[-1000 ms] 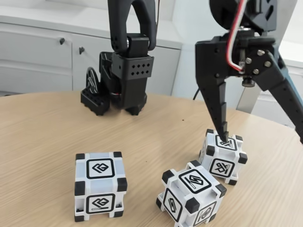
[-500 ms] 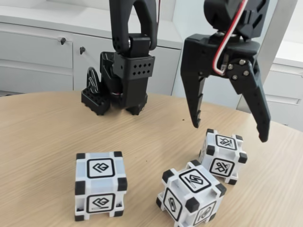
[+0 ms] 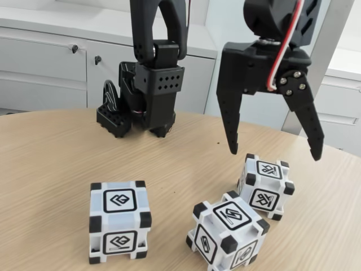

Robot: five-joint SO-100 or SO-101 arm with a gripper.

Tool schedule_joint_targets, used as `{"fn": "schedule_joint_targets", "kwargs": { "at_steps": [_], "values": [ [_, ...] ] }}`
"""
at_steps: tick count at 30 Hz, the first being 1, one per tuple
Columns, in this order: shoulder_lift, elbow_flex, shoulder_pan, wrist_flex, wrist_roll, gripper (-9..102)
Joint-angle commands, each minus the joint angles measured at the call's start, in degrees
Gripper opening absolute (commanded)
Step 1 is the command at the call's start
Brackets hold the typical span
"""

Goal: Stack cubes from left to right.

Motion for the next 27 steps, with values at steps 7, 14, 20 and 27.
{"fn": "schedule_joint_targets", "kwargs": {
  "at_steps": [7,14,20,27],
  "values": [
    [0.26,-0.44,0.26,-0.26,-1.49,38],
    [-7.82,-1.32,-0.79,-0.79,0.53,37],
    [-13.27,-1.32,-1.23,-2.9,0.79,37],
    [-16.52,-1.32,-1.32,-9.14,0.62,38]
  ]
}}
